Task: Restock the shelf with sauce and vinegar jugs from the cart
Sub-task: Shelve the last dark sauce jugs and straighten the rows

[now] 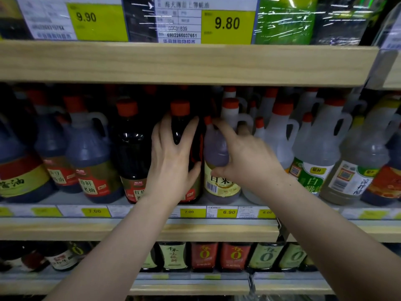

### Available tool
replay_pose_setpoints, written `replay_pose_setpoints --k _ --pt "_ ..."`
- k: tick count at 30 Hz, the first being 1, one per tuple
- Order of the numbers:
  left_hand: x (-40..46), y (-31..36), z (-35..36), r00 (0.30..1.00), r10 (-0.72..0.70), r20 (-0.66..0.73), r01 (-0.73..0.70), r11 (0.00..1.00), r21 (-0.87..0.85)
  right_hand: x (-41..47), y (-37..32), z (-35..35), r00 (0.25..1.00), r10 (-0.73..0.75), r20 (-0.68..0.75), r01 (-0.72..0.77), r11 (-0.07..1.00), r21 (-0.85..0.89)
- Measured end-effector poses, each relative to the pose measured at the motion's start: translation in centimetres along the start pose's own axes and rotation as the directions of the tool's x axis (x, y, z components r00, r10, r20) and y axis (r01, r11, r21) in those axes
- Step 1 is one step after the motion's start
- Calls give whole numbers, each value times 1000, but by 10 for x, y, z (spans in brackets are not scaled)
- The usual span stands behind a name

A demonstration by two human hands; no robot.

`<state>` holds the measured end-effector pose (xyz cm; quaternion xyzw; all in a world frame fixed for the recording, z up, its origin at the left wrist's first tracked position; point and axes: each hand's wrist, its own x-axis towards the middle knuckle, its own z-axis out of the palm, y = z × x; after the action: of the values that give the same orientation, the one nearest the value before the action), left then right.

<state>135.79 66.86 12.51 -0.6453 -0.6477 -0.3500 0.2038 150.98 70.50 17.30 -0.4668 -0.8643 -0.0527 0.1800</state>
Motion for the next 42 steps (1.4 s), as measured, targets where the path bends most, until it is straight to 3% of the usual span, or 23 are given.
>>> replay_pose_setpoints --k 6,9,11,13,15,18,20,27,32,35,38,42 --pt "-1 -3 -1 1000 19 1 -19 1000 22 -2 -3 0 1000 15 3 -15 1000 17" --pt "-7 3 -10 1000 18 -11 -17 1000 1 -17 -3 -5 998 -17 -62 24 992 122" --pt "-14 15 -15 993 110 -37 -112 992 -52 -32 8 -16 979 19 -204 39 961 275" --pt "-18 30 -7 958 285 -9 -285 956 -62 -45 34 -26 937 130 -325 -21 948 319" --pt "-20 44 11 938 346 30 -346 938 -18 -49 57 -28 932 214 -292 -141 957 253" --pt "-22 60 33 978 200 53 -201 979 15 -47 66 -13 977 170 -127 -163 985 65" --pt "-24 64 40 988 151 23 -152 988 16 -44 67 -2 988 119 -101 -119 993 11" --pt "-23 65 46 989 151 -2 -150 988 45 -43 73 1 983 118 -138 -110 992 62" --pt "-26 64 32 983 173 53 -175 984 33 -48 72 -8 989 106 -101 -98 992 83" --pt "-33 53 5 978 205 44 -207 978 36 -59 67 -23 982 75 -173 -58 993 98" --pt "-45 28 -29 991 133 28 -135 989 60 -68 47 -30 987 42 -154 -23 992 125" --pt "-70 -13 -80 997 1 75 -10 993 118 -75 -4 -28 993 -106 -45 110 987 117"
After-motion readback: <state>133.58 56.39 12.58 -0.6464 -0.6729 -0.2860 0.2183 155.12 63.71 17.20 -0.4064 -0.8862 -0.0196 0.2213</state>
